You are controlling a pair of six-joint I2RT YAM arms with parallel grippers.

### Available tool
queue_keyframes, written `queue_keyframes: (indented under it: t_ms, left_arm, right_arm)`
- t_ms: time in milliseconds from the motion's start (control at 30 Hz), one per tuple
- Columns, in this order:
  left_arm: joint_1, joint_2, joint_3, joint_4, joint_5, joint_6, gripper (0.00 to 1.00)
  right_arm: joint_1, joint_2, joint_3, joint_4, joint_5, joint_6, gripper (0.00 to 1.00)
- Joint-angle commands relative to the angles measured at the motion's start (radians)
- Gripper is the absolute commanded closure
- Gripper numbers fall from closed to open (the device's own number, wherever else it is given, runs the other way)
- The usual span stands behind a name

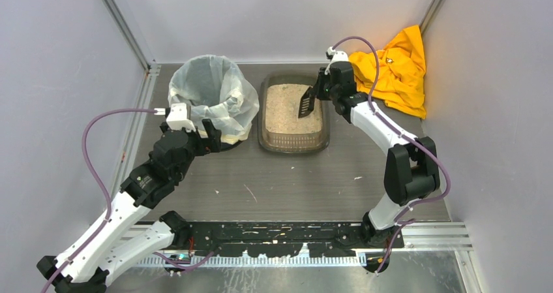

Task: Clean the litter box

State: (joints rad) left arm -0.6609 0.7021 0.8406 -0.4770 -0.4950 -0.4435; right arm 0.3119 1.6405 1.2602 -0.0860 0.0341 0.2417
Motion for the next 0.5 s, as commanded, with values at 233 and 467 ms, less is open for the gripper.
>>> queue_keyframes:
  t_ms: [233, 467]
  left_arm:
    - [0.003, -0.018, 0.002, 0.048, -0.007, -0.011, 0.08]
    - [0.003, -0.053, -0.021, 0.027, -0.017, -0.021, 0.08]
  right_arm:
    - [-0.026, 0.053, 0.099, 0.080, 0.002, 0.022, 0.99]
    - [-0.065, 0.158, 0.126, 0.147, -0.105, 0.085, 0.99]
